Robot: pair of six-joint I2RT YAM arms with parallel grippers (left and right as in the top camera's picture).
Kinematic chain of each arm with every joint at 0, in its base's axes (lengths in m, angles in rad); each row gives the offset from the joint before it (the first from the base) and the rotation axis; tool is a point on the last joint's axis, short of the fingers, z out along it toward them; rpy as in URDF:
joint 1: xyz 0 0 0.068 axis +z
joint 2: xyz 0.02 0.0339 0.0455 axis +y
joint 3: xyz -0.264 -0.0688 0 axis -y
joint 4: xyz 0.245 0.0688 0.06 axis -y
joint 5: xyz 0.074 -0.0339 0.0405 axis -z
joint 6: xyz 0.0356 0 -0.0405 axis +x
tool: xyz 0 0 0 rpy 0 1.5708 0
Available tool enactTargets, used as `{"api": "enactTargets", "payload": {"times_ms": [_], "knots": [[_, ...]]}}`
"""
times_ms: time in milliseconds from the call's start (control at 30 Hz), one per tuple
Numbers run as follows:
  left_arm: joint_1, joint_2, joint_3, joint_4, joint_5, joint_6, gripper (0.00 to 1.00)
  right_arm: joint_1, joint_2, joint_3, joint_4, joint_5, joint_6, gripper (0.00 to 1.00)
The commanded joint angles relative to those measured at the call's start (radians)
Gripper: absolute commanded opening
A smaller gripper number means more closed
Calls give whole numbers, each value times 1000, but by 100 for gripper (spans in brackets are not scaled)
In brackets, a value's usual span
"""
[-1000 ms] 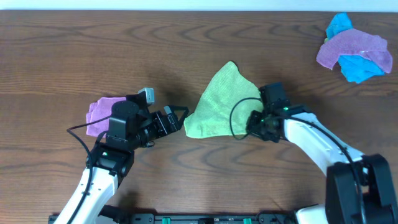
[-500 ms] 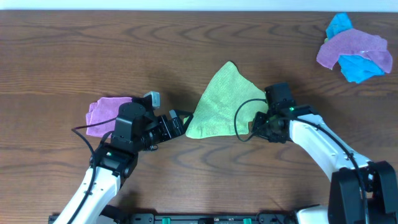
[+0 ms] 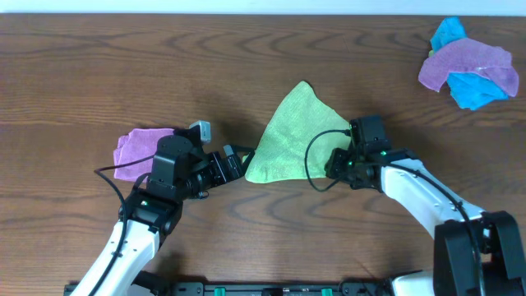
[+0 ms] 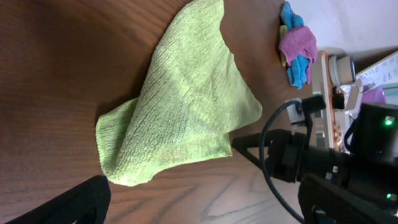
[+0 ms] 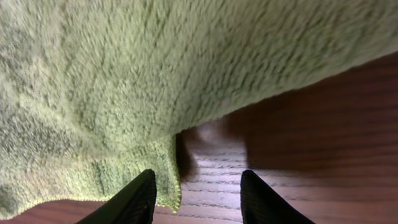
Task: Fold the cloth
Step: 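Grasp the left corner with the left gripper, holding with right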
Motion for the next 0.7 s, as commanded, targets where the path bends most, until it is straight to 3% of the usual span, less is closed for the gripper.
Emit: {"api": "enactTargets", "payload": {"times_ms": [0,300,400,467,500,667], "knots": [[-4,2,27,-3,-10,14,97,-6,4,-27,17,-50,-13,43],[-4,2,27,-3,-10,14,97,-6,100,-32,96,-107,-13,36],[-4,2,27,-3,-10,14,96,-6,134,-32,97,-108,-10,24],[-4,2,27,-2,-11,14,96,-6,145,-32,96,-112,-10,13],[-4,2,27,-2,-11,14,96,-6,146,-32,93,-110,-10,1],[-4,3,27,-4,-16,4,96,-22,137,-32,64,-75,-16,1]]}}
